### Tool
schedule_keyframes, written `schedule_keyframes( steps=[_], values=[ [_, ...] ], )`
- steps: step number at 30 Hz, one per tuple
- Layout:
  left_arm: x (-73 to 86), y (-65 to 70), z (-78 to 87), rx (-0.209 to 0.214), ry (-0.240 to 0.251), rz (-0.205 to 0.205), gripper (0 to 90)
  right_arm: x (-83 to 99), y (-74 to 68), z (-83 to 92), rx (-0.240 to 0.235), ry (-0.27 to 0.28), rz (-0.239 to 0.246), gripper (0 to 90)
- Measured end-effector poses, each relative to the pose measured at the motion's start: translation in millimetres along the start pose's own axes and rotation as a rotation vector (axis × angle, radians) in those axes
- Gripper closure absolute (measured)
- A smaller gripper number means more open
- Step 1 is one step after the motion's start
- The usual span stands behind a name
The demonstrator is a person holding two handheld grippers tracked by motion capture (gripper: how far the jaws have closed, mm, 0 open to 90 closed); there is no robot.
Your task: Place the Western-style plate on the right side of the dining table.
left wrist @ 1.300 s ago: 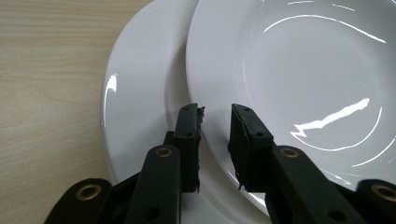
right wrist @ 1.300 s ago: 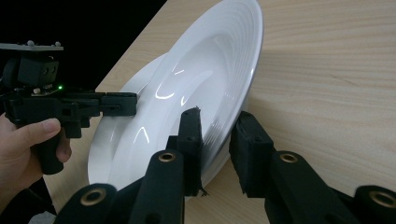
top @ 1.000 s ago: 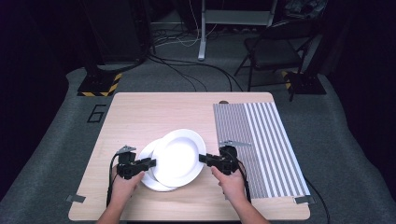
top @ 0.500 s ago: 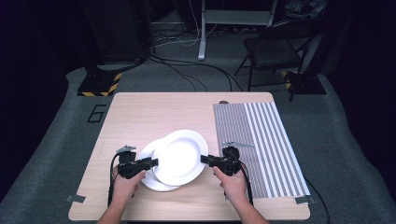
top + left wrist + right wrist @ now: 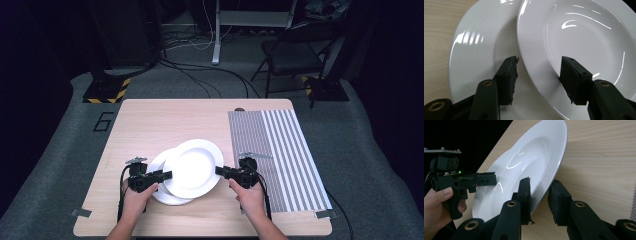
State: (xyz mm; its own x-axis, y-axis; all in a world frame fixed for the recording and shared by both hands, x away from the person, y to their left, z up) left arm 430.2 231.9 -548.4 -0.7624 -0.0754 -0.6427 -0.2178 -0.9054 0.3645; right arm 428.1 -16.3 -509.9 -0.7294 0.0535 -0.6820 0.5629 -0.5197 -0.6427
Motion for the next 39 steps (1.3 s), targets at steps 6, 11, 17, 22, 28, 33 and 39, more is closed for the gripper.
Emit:
schedule_keyframes(
  steps=[6,11,17,22,28,33,39],
  values=[
    [1.8,6.0,-0.2,-0.029,-0.005,-0.030,45.8,0.2,0.0,0.1,0.002,0.004,0.000,71.8],
    [3.4,10.3,-1.9,-0.046,-0.011,-0.052,46.5,0.6,0.4,0.2,-0.002,0.007,-0.002,71.8],
    [2.5,10.7,-0.1,-0.047,-0.010,-0.037,47.4,0.8,0.8,0.2,0.005,0.008,-0.002,71.5],
    [1.0,11.0,1.7,-0.051,-0.002,-0.036,49.1,1.8,1.4,0.3,0.021,0.001,-0.014,70.7],
    [-0.2,10.0,4.1,-0.059,-0.003,-0.034,51.4,1.9,0.3,-0.2,0.048,-0.003,0.016,69.0],
    [-2.4,12.0,8.3,-0.059,0.017,-0.036,52.8,3.0,1.1,-0.6,0.089,-0.023,0.046,65.1],
    [-4.0,14.8,12.5,-0.055,0.034,-0.030,53.7,4.4,-1.2,-1.3,0.151,-0.048,0.104,58.8]
  ],
)
Point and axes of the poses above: each handheld gripper's, and its own axes: z roughly backward along the jaws, x roughly out of its underside, y roughly to its right, the point moved 8 cm from there along -z, roughly forward along the jaws, and after that the axes turned 12 degrees about -x, right-handed, at the moved point
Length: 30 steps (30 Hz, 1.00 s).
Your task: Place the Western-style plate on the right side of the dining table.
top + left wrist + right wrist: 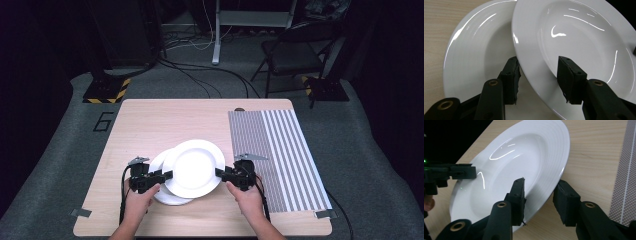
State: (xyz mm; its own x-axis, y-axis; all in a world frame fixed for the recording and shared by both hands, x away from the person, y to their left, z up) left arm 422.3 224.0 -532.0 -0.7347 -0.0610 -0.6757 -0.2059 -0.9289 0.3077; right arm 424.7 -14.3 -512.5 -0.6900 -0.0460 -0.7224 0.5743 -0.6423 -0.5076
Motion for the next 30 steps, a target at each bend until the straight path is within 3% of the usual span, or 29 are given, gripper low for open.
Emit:
schedule_keyframes(
  steps=[5,16,23,30],
  values=[
    [-1.3,1.1,2.8,-0.003,0.013,-0.011,54.6,2.2,-2.7,-2.6,0.045,-0.032,0.052,51.8],
    [-3.8,6.7,6.0,-0.019,0.042,-0.021,54.8,4.3,-0.6,-7.1,0.083,-0.035,0.058,48.1],
    [-4.0,10.6,6.4,-0.041,0.068,0.001,54.7,6.8,-0.1,-11.4,0.138,0.001,0.081,46.0],
    [-1.8,12.1,4.5,-0.057,0.074,0.029,54.6,7.5,0.5,-13.9,0.152,0.014,0.104,45.8]
  ],
)
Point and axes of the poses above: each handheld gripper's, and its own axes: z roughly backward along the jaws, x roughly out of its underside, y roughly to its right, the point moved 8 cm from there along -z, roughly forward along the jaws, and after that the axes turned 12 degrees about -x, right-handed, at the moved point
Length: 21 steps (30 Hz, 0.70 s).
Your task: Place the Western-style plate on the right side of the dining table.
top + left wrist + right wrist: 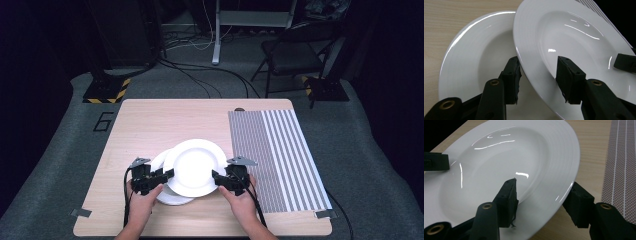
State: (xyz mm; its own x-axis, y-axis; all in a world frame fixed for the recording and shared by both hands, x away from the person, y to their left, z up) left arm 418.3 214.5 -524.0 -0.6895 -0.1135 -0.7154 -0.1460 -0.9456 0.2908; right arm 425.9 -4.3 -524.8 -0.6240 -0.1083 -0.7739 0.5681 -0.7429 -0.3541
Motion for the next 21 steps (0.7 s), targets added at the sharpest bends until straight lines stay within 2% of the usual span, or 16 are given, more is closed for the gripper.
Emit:
schedule_keyframes(
  steps=[5,11,13,14,21],
  values=[
    [2.1,5.1,-1.1,-0.039,0.021,-0.005,54.7,1.8,0.0,-1.3,0.025,0.022,0.006,44.9],
    [2.7,8.7,0.2,-0.049,0.043,-0.033,55.2,2.2,3.2,-1.8,0.045,0.042,0.016,44.0],
    [2.7,10.9,0.6,-0.048,0.055,-0.031,55.3,3.0,6.0,-1.8,0.060,0.037,0.015,43.3],
    [3.0,11.9,0.8,-0.062,0.064,-0.044,55.2,3.2,6.0,-1.8,0.061,0.037,0.013,43.2],
    [3.5,12.1,0.2,-0.065,0.066,-0.043,55.3,3.2,5.6,-1.5,0.071,0.038,0.022,43.1]
  ],
)
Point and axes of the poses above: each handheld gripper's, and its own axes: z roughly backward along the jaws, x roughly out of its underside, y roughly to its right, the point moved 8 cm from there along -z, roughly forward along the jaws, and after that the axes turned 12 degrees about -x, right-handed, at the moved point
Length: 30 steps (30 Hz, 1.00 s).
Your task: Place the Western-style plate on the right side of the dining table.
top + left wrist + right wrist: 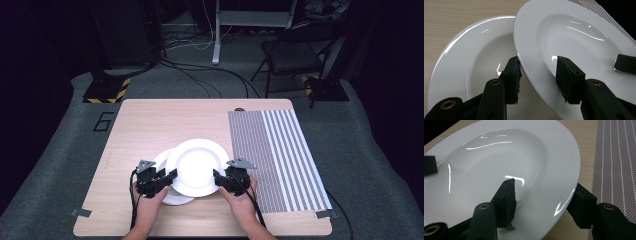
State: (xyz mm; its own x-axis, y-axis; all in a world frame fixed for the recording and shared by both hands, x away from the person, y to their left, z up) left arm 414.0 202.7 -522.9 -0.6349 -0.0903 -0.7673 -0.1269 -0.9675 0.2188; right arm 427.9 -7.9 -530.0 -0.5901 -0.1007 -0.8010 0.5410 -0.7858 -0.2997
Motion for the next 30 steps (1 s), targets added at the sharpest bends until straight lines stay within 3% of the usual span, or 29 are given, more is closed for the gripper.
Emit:
schedule_keyframes(
  steps=[13,30],
  values=[
    [-1.1,0.2,1.0,0.007,0.000,0.004,55.7,0.6,-1.9,1.7,0.011,-0.008,-0.007,43.1],
    [-8.7,1.8,9.3,-0.011,0.044,-0.027,55.6,-7.6,-7.9,8.3,0.005,0.015,-0.002,43.2]
  ],
)
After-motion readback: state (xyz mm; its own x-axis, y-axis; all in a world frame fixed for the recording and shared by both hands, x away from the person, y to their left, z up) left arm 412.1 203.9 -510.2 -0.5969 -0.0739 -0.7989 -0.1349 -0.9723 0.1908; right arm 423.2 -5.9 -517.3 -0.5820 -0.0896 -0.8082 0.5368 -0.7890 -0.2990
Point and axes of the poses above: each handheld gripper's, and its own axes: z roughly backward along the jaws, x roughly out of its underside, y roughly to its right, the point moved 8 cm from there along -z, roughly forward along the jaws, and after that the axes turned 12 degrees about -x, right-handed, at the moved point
